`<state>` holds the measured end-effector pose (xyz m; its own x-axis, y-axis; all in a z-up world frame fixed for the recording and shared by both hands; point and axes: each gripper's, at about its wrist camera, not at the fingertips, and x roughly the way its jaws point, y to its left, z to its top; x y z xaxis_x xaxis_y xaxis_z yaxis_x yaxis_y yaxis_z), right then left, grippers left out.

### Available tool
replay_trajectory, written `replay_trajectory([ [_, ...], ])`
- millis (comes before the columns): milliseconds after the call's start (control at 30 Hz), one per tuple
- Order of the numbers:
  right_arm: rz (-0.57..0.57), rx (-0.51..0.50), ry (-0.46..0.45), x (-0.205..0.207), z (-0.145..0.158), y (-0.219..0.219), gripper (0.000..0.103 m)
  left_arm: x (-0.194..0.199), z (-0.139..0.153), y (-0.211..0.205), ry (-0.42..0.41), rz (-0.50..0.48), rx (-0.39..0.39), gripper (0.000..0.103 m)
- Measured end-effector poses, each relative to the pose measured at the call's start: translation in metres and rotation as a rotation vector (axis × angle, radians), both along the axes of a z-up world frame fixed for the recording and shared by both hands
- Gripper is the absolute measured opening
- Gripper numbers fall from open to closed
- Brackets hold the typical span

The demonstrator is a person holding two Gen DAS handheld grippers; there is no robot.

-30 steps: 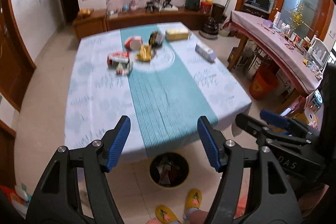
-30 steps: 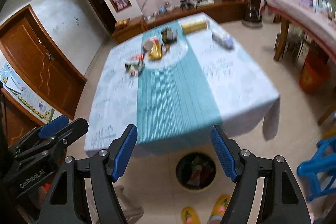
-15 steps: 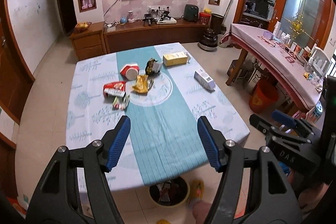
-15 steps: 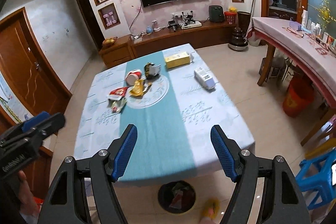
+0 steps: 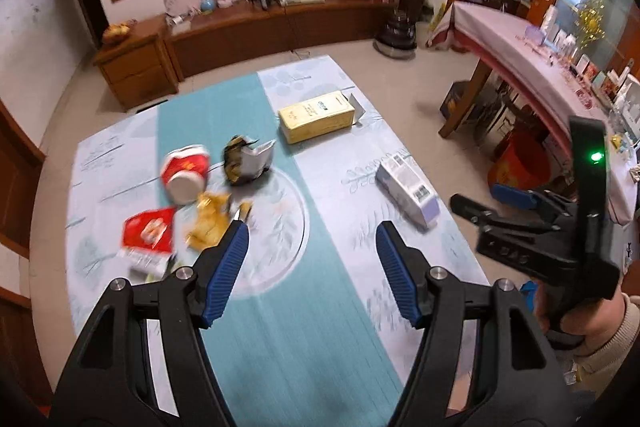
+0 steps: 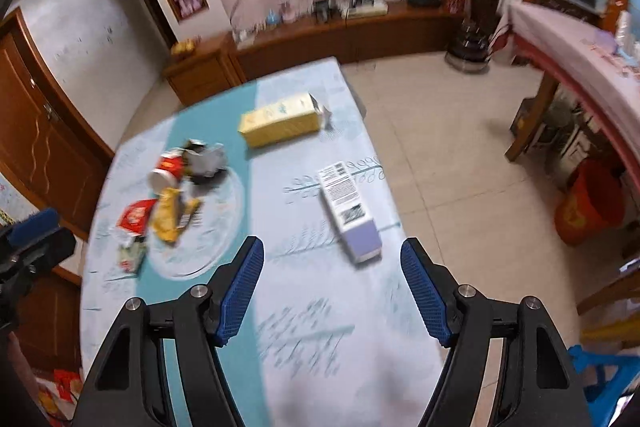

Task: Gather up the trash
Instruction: 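Grasp the white-blue box with the right gripper while the left approaches the yellow Atomy box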

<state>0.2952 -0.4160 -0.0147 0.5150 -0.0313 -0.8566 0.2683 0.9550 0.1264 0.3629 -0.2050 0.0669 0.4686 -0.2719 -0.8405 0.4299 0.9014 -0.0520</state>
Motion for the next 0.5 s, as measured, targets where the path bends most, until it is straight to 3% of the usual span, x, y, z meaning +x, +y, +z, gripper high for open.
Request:
replay_trajectory([
  [133, 0.060, 0.009, 0.075, 0.062, -0.056, -0.028, 0.069, 0.062, -0.037, -0.039, 0.035, -0.007, 0.045, 0.063],
  [300, 0.157, -0.001, 0.159, 0.111, -0.119, -0.036, 0.056, 0.123, -0.075, -0.073, 0.071, -0.025, 0.112, 0.063],
  [400, 0.204, 0.013, 0.198, 0.128, -0.147, -0.034, 0.041, 0.150, -0.091, -0.086, 0.099, -0.049, 0.147, 0.063],
  [500, 0.219, 0.051, 0.186, 0.142, -0.158, -0.037, 0.038, 0.177, -0.103, -0.103, 0.124, -0.088, 0.184, 0.063],
])
